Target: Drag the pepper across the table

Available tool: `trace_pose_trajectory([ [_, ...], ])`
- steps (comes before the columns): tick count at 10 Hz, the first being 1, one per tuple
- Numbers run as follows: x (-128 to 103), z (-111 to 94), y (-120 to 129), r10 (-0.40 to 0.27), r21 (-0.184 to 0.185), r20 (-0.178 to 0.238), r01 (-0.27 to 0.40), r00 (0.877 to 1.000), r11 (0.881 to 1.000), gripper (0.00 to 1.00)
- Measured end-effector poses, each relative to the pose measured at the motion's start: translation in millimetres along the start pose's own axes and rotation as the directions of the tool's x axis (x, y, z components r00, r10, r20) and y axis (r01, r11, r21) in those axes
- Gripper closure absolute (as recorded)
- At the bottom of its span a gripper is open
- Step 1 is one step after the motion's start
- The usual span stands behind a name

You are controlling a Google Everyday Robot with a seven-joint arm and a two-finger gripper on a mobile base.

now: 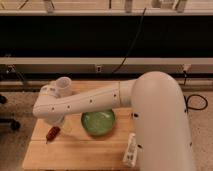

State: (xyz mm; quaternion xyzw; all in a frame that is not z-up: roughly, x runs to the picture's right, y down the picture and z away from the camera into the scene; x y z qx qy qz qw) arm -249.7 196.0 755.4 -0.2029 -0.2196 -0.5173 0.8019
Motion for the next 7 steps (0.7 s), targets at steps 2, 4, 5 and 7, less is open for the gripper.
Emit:
trace_pose_trajectory([
  [2,-8.8,12.4,-8.0,-0.019,-0.007,0.011,0.019,1.0,1.0,0.2],
  [4,-8.2,17.3,-5.6,-0.019,-0.01,0.013,0.019,1.0,1.0,0.2],
  [5,-10.3,25.3,-5.9,-0.019,-0.01,0.017,0.019,1.0,1.0,0.2],
  [7,-13.0,32.8,-8.7,-0.021,-0.011,0.024,0.022,0.999,1.0,0.2],
])
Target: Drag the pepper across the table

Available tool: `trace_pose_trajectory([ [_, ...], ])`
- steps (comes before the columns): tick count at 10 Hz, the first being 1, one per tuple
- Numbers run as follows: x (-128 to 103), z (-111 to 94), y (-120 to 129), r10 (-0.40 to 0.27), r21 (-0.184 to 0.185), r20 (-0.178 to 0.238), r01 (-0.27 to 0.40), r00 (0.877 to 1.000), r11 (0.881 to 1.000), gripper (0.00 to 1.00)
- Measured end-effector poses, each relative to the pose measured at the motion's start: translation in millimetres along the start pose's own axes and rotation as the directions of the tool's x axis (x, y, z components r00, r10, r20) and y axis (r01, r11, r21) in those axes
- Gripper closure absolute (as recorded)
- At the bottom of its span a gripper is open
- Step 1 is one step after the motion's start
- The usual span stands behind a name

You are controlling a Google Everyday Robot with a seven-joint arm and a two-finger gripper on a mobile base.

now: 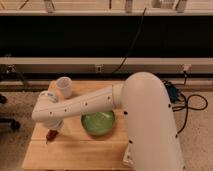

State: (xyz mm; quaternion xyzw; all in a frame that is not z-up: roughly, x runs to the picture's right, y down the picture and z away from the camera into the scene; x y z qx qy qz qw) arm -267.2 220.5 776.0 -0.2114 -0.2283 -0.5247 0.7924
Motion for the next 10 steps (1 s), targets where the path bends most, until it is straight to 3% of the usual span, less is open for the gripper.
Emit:
trace_pose_trajectory([
  [8,-7.4,17.3,-5.9,-0.018,-0.005,0.036,0.018,0.999,1.0,0.2],
  [10,-9.3,19.6,-7.9,-0.023,-0.005,0.039,0.023,0.999,1.0,0.29],
])
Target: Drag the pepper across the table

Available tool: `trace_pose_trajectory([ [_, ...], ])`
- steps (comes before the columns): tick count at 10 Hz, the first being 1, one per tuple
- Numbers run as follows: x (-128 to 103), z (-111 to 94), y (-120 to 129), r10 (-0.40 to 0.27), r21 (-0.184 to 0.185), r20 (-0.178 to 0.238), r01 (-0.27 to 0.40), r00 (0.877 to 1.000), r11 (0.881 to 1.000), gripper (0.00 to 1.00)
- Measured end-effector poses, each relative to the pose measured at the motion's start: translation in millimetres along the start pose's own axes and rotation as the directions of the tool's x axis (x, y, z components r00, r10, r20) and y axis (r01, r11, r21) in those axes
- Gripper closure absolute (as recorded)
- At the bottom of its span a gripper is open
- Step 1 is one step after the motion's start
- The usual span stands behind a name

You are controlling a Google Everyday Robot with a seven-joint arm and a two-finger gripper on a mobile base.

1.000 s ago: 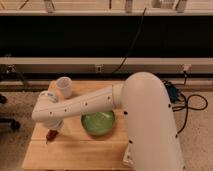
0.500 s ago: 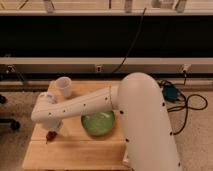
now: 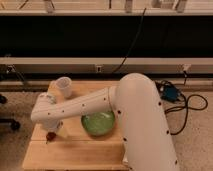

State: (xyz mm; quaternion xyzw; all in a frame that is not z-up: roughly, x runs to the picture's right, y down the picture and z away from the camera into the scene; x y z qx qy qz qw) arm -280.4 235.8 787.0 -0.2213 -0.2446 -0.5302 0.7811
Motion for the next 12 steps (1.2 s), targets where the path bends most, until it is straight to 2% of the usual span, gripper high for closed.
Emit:
trace_pose_trajectory([
  [1,2.4,1.2,1.8,0.001,-0.001,0.0,-0.001,1.0,1.0,0.4],
  [2,1.6,3.3,1.0,-0.001,-0.003,0.002,0.001,1.0,1.0,0.43],
  [4,0.0,5.8,-1.2,-0.005,-0.003,0.005,0.005,1.0,1.0,0.4],
  [5,1.5,6.0,-0.5,-0.003,-0.003,0.003,0.003,1.0,1.0,0.43],
  [6,2.5,6.8,0.1,-0.003,0.0,0.001,0.003,1.0,1.0,0.5],
  [9,15.8,-0.5,29.0,0.009,0.013,0.002,-0.009,1.0,1.0,0.84],
  [11,19.7,-2.7,35.1,0.012,0.023,0.001,-0.012,1.0,1.0,0.99],
  [12,19.7,-3.2,34.8,0.012,0.029,0.002,-0.013,1.0,1.0,1.0],
])
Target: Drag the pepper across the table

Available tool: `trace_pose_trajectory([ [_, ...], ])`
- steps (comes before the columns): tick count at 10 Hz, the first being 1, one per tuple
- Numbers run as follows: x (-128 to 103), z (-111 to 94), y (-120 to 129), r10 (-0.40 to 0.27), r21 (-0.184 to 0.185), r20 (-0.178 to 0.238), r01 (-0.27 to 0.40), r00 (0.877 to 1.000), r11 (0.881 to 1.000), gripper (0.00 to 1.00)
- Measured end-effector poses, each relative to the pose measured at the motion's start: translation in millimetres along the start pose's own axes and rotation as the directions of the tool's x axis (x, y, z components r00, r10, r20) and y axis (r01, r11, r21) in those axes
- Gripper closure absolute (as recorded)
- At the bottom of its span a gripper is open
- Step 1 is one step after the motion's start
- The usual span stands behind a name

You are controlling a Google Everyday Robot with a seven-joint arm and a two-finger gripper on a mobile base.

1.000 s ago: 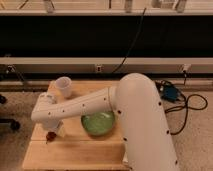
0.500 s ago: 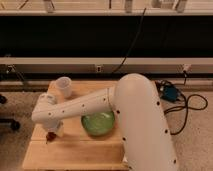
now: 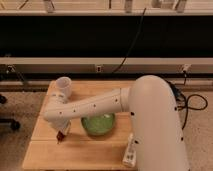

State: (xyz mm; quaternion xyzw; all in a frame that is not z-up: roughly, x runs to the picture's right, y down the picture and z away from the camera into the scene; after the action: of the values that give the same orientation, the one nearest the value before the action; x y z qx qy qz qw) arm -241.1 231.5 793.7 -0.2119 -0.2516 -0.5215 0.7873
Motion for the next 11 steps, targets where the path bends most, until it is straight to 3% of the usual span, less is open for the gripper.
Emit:
trace_pose_trajectory([
  [11,35.6,-15.4,57.5,0.048,0.061,0.009,-0.049,0.999,0.997,1.0],
])
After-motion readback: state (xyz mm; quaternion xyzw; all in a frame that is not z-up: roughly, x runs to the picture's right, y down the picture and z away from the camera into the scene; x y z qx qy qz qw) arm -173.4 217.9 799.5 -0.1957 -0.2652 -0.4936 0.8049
